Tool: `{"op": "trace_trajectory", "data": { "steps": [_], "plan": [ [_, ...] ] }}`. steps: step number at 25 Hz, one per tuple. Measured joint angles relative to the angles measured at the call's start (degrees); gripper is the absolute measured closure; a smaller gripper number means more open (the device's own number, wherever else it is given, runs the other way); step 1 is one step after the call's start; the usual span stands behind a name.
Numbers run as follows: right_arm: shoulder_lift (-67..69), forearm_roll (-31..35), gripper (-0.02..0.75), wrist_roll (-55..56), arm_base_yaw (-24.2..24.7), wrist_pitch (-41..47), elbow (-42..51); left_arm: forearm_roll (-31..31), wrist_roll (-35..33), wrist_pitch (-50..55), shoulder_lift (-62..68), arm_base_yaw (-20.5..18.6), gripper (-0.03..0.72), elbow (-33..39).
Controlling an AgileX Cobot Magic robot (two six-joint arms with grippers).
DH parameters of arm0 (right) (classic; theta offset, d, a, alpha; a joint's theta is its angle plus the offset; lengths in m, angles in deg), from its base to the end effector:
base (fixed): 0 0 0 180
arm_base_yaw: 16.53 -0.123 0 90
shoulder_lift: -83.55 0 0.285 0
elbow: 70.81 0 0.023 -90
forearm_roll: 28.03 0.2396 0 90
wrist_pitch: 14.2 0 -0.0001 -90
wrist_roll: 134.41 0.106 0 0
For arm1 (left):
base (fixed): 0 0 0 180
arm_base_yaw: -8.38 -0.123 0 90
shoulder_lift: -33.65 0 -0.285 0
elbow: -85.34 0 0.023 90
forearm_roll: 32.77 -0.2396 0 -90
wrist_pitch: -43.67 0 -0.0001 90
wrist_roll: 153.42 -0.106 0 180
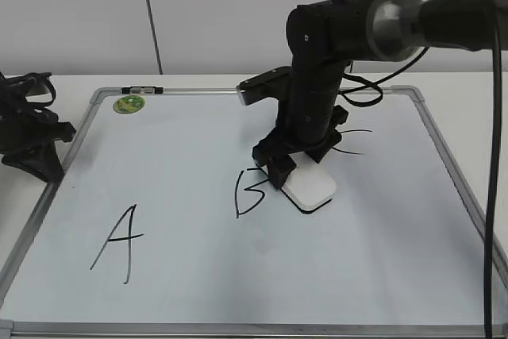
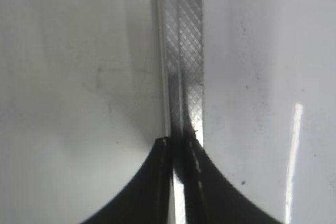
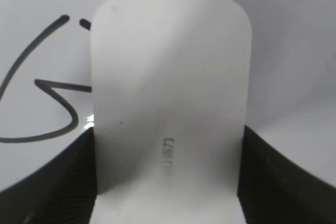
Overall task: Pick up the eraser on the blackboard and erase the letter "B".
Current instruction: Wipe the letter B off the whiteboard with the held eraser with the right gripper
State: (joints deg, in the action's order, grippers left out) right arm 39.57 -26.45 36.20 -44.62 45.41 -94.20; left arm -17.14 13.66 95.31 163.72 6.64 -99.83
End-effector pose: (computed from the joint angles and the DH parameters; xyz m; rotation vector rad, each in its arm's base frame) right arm 0.3952 0.2138 0.1449 -0.9498 2.8575 0.0699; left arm 0.4017 -0.0102 0.1196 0.0481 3.0373 -0.3192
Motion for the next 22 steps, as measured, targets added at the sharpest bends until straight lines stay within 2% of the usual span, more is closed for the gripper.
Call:
{"op": "trace_trajectory", "data": {
  "steps": [5, 12, 18, 22],
  "plan": [
    [0.9, 1.1, 0.189, -1.9, 0.0, 0.9, -1.1, 0.0, 0.0, 0.0, 0.0, 0.0, 0.675, 0.0],
    [1.3, 5.9, 0.189, -5.7, -0.2, 0.9, -1.3, 0.0, 0.0, 0.0, 0.0, 0.0, 0.675, 0.0],
    [1.4, 5.7, 0.189, -6.1, -6.6, 0.4, -1.4, 0.0, 0.0, 0.0, 0.0, 0.0, 0.675, 0.0],
    [1.5, 2.2, 0.189, -6.2, -12.0, 0.4, -1.4, 0.0, 0.0, 0.0, 0.0, 0.0, 0.675, 0.0]
  ]
}}
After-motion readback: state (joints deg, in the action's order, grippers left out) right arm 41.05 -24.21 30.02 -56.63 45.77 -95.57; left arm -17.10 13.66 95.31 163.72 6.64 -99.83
